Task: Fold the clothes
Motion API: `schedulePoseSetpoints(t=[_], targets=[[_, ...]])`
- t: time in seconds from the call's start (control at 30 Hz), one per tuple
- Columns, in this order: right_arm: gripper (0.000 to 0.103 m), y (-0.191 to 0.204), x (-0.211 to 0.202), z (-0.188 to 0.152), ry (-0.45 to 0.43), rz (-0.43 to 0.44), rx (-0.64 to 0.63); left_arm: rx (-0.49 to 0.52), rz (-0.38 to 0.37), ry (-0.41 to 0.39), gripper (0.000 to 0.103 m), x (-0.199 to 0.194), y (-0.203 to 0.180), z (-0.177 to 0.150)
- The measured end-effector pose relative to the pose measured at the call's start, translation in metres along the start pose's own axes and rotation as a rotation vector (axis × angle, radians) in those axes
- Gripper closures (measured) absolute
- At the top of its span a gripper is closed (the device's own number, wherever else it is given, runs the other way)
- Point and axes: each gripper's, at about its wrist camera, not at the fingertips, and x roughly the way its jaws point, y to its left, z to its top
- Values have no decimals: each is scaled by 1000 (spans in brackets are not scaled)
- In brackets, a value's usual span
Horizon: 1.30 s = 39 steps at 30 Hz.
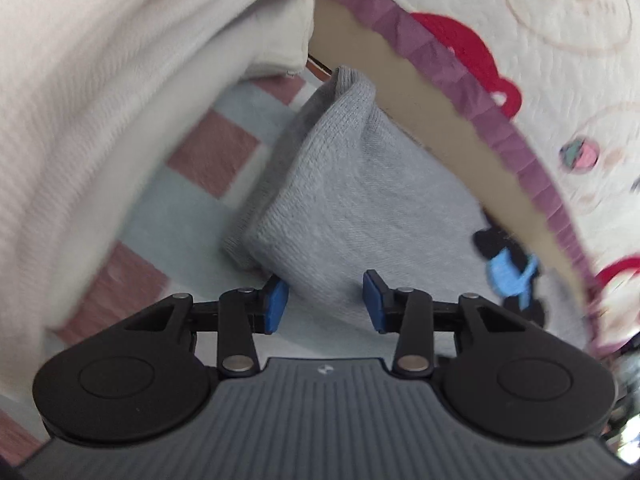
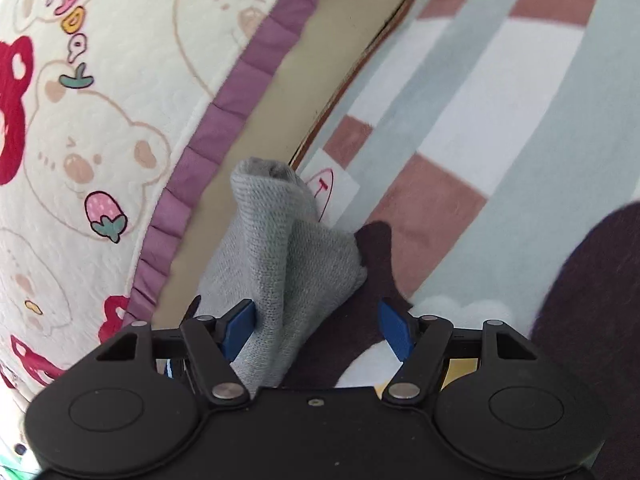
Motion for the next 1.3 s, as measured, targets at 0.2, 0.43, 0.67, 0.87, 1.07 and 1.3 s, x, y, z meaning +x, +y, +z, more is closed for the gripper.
schedulePoseSetpoints(t=[0.2, 0.43, 0.67, 0.87, 1.07, 1.3], targets=[[26, 24, 39, 6, -64, -33, -118, 81, 100, -129, 64, 18, -11, -5], [60, 54, 40, 15, -55, -52, -382, 317, 251, -201, 42, 31, -37, -8], [68, 117, 16, 19, -76, -15, -524, 369, 177, -197, 86, 18, -48, 13], [91, 188, -46, 42, -117, 142, -594, 339, 36, -308, 87, -73, -71, 34], [75, 134, -20, 36, 6, -232, -643, 262, 289, -64, 86, -14, -15, 7], [73, 43, -40, 2, 96, -211, -340, 317, 325, -39, 79, -9, -21, 6]])
